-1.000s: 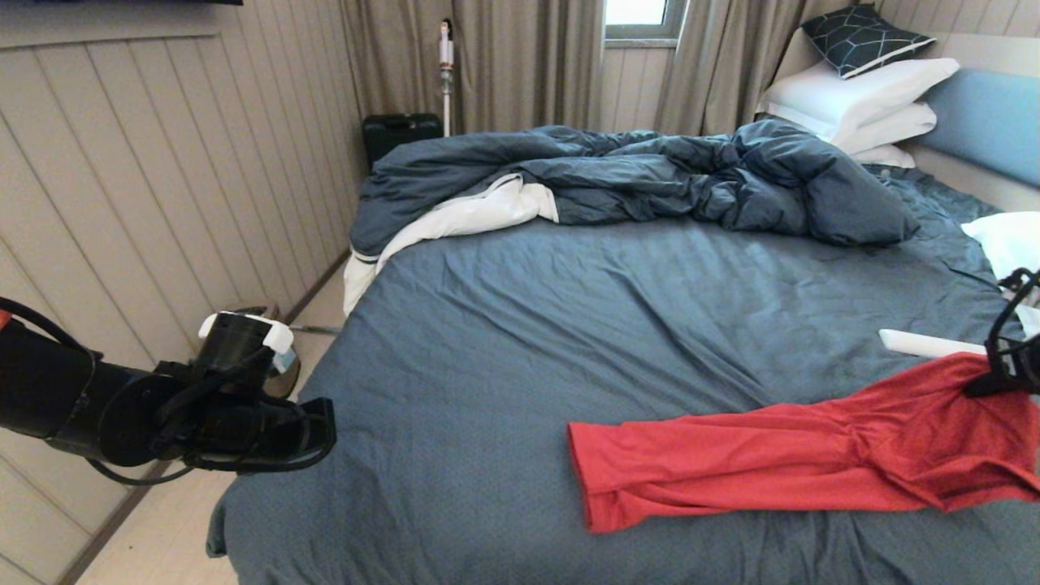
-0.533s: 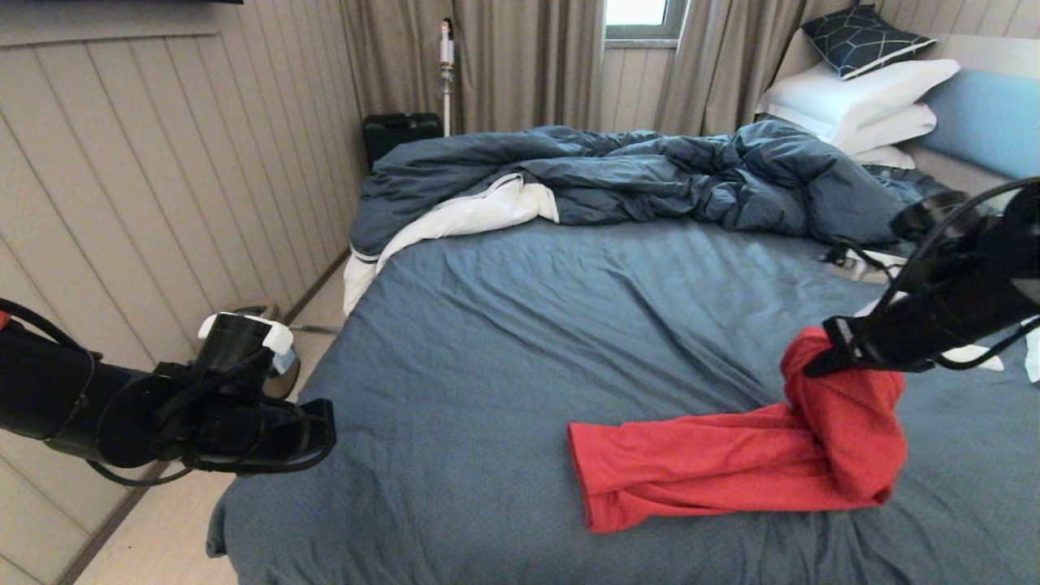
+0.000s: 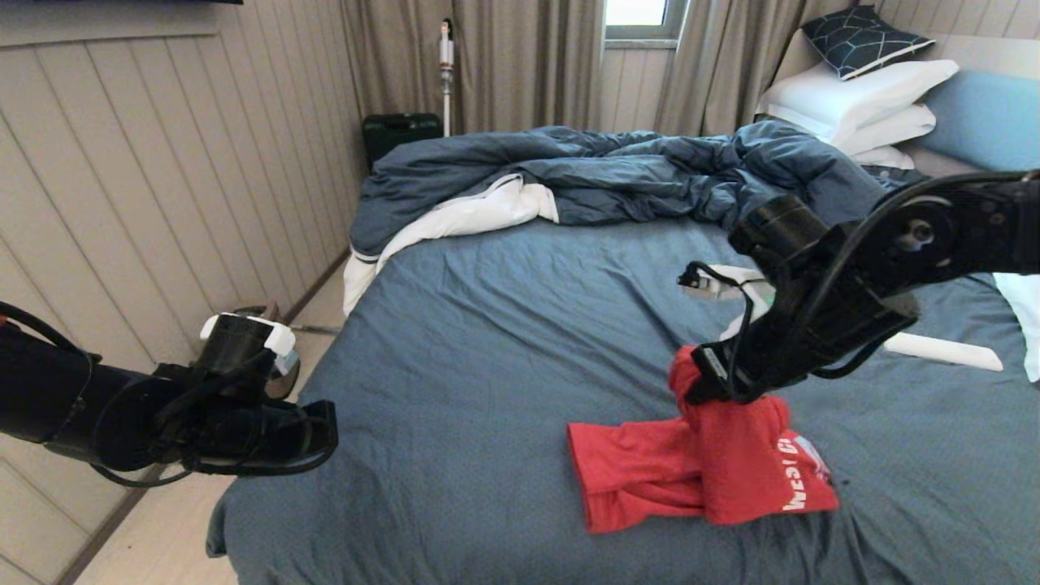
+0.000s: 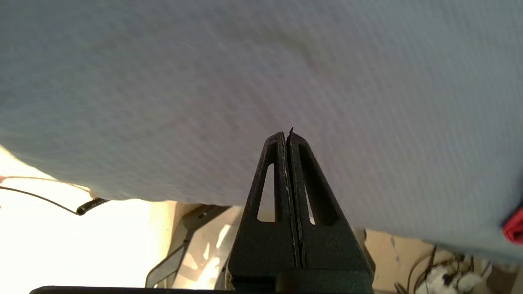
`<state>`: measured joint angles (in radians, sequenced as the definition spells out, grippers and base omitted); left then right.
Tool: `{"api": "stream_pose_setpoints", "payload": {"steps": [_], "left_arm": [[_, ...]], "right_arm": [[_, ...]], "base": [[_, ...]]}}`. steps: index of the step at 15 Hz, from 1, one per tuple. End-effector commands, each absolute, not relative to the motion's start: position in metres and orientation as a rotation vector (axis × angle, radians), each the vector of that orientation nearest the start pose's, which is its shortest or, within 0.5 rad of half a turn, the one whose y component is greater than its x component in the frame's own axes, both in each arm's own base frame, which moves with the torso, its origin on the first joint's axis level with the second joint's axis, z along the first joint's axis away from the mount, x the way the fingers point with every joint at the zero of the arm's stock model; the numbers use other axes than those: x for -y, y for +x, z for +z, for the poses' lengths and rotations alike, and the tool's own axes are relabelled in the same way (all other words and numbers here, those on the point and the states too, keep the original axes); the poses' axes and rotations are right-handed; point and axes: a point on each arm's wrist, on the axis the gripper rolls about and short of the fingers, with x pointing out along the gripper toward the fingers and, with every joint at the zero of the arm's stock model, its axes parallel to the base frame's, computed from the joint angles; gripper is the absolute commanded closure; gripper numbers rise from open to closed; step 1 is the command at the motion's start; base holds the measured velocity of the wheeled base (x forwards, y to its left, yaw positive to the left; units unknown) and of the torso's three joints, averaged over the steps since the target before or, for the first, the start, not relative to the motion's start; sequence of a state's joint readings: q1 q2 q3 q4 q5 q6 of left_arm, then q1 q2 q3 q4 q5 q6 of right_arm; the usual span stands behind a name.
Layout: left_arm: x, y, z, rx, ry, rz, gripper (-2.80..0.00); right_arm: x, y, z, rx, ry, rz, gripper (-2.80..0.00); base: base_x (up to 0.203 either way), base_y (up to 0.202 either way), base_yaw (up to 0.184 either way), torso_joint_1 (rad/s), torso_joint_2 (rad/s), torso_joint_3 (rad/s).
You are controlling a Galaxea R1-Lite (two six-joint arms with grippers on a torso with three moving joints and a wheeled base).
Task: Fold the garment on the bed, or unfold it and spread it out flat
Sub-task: Fold the red T-shirt
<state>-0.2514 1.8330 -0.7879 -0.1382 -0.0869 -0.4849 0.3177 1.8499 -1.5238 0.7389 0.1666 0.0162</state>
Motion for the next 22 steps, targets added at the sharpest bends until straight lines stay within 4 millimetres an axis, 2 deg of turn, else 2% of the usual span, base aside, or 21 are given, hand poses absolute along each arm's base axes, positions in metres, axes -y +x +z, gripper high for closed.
{"api": "stream_pose_setpoints", "payload": {"steps": [1, 5, 10, 11, 14, 17, 20, 22], "left_arm": [[0.078, 0.283, 0.094, -0.969, -0.369, -0.096, 0.00], [0.080, 0.282, 0.092, -0.978, -0.363, -0.099, 0.00], [0.080, 0.282, 0.091, -0.982, -0.363, -0.098, 0.00], [0.081, 0.282, 0.091, -0.982, -0.362, -0.099, 0.00], [0.082, 0.282, 0.091, -0.984, -0.360, -0.104, 0.00], [0.083, 0.281, 0.091, -0.985, -0.358, -0.106, 0.00], [0.083, 0.281, 0.091, -0.985, -0.358, -0.106, 0.00], [0.083, 0.281, 0.091, -0.984, -0.358, -0.106, 0.00]], "right_arm": [[-0.131, 0.313, 0.197, -1.123, -0.109, 0.463, 0.00], [-0.160, 0.327, 0.181, -1.143, -0.145, 0.495, 0.00], [-0.189, 0.336, 0.173, -1.128, -0.177, 0.520, 0.00], [-0.192, 0.340, 0.171, -1.122, -0.190, 0.501, -2.80], [-0.194, 0.344, 0.166, -1.124, -0.202, 0.494, -2.80], [-0.191, 0.344, 0.173, -1.107, -0.192, 0.489, -2.80], [-0.181, 0.334, 0.196, -1.054, -0.174, 0.485, -2.80], [-0.157, 0.327, 0.214, -1.024, -0.145, 0.445, -2.80]], "base": [[0.000, 0.000, 0.000, 0.000, 0.00, 0.000], [0.000, 0.000, 0.000, 0.000, 0.00, 0.000], [0.000, 0.000, 0.000, 0.000, 0.00, 0.000], [0.000, 0.000, 0.000, 0.000, 0.00, 0.000], [0.000, 0.000, 0.000, 0.000, 0.00, 0.000], [0.000, 0.000, 0.000, 0.000, 0.00, 0.000], [0.000, 0.000, 0.000, 0.000, 0.00, 0.000], [0.000, 0.000, 0.000, 0.000, 0.00, 0.000]]}}
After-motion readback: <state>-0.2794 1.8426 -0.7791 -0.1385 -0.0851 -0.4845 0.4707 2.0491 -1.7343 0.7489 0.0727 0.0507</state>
